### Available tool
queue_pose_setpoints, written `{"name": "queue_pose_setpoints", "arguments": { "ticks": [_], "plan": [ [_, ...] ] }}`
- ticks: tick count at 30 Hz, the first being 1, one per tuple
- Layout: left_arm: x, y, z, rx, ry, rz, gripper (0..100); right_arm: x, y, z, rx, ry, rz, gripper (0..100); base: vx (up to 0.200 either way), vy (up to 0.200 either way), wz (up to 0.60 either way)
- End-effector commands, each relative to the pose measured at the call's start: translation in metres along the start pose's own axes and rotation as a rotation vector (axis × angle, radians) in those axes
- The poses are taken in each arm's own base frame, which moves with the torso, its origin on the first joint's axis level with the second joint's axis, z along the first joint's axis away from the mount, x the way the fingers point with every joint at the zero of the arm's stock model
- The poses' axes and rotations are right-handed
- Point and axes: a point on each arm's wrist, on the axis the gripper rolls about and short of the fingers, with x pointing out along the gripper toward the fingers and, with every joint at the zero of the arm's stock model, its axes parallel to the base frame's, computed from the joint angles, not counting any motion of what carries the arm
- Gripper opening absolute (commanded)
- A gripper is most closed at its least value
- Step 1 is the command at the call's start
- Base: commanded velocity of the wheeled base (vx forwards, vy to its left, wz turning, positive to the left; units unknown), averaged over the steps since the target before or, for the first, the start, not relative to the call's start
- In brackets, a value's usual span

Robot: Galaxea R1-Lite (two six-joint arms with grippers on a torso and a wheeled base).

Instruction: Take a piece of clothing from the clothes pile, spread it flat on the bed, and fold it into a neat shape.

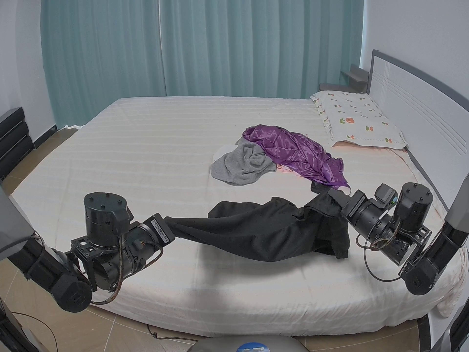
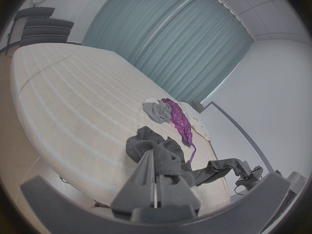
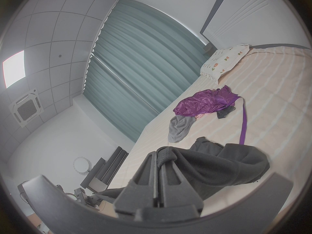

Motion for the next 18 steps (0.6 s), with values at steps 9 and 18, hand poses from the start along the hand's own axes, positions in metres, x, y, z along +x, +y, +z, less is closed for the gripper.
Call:
{"name": "queue_pose_setpoints", "arguments": {
  "ticks": [9,18],
  "plan": [
    [-0.0005,-0.0003,0.0006,-0.001,-0.003,-0.002,0,0.0000,0.0010,0.0016,0.001,-0.008,0.006,0,0.000,0.200,0.00],
    [-0.0005,-0.0003,0.0006,-0.001,-0.003,-0.002,0,0.0001,0.0019,0.0018,-0.001,-0.030,0.029,0,0.000,0.200,0.00]
  ]
}}
